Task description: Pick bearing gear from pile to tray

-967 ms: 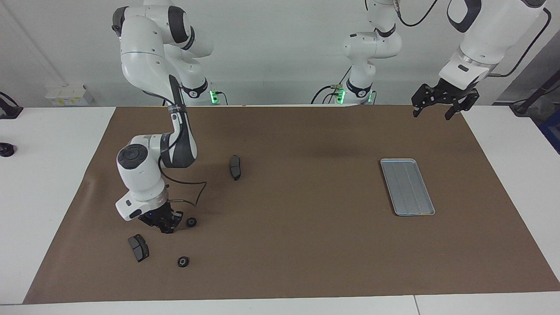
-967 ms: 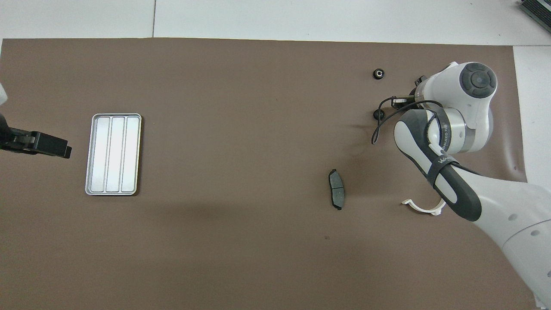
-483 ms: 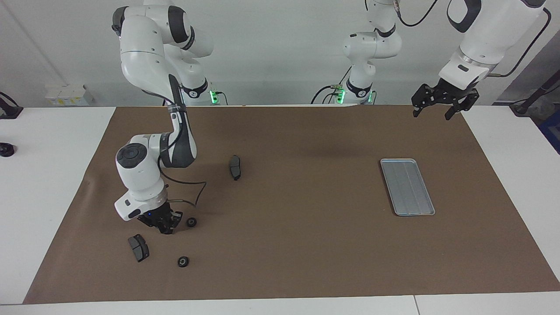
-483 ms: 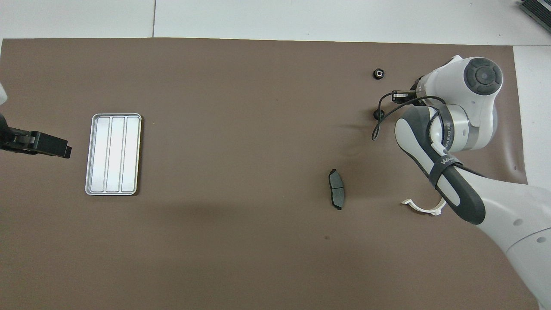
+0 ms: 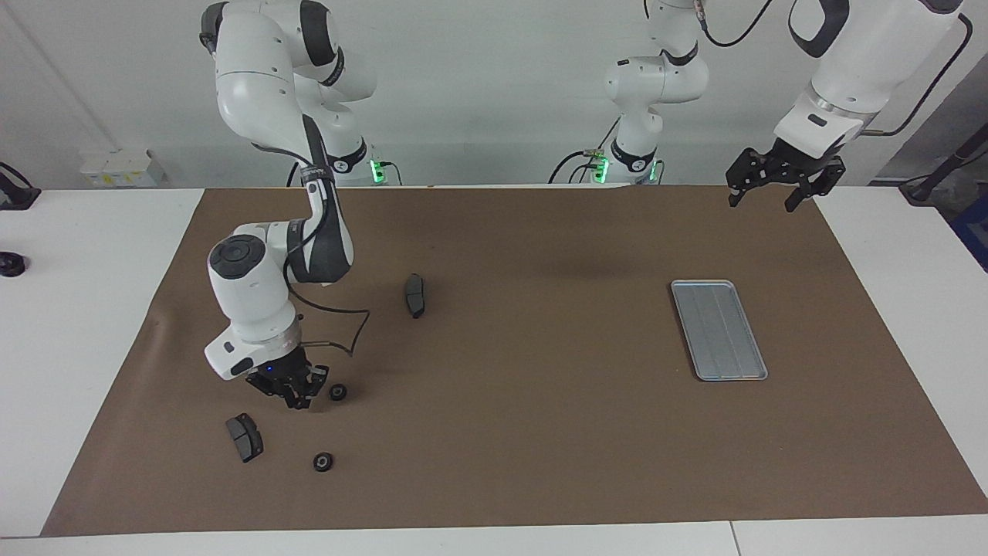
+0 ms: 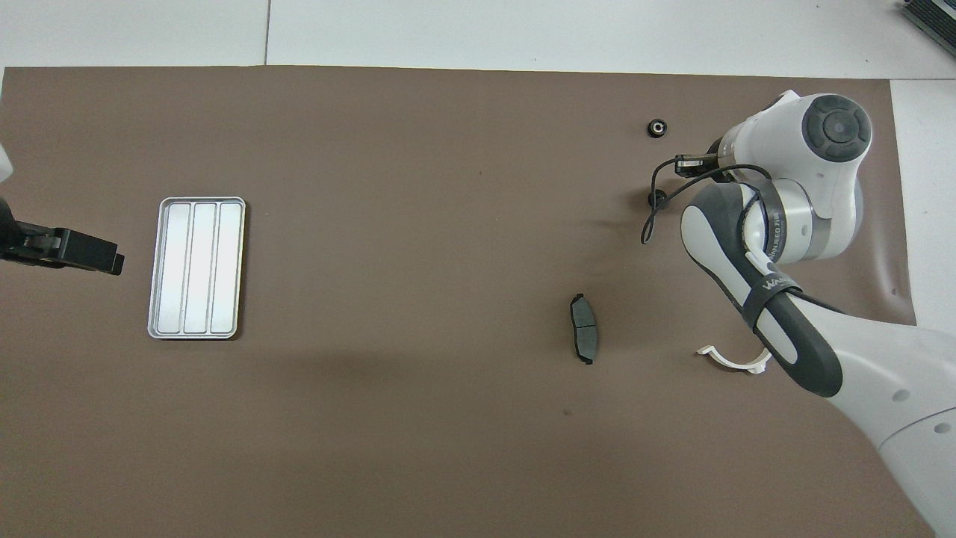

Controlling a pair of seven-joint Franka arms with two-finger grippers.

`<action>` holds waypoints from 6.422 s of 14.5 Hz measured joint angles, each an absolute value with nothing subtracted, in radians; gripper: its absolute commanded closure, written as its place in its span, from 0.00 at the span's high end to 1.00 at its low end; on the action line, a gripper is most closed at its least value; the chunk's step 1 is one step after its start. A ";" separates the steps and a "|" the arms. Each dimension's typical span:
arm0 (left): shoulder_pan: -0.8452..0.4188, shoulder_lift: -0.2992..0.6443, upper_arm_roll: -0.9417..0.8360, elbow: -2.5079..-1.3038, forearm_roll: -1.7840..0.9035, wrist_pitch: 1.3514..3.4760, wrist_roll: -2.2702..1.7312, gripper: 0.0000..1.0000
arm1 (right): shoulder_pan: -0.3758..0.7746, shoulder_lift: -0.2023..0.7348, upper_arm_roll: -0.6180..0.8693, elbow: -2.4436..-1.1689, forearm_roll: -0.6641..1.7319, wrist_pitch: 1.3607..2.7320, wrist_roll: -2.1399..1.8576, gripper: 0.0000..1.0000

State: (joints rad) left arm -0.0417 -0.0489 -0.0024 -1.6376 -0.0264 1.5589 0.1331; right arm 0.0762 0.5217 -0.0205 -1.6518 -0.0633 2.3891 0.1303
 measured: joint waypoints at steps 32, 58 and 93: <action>-0.042 -0.074 -0.002 -1.759 -0.026 1.760 0.050 1.00 | 0.715 0.600 -0.025 -1.590 -0.061 2.572 0.698 0.47; -0.531 0.360 -0.026 -1.968 0.296 2.433 -1.206 0.53 | 0.175 0.529 -0.019 -1.718 -0.061 2.362 0.288 0.56; 0.037 0.328 -0.010 -1.997 -0.003 2.480 0.031 1.00 | 0.329 0.516 -0.013 -1.673 -0.062 2.556 0.251 0.20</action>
State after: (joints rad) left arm 0.0366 0.3279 -0.0100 -1.9972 -0.0029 2.4804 0.0306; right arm 0.3286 0.5159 -0.0127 -1.6731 -0.0622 2.5555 0.2514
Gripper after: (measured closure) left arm 0.767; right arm 0.652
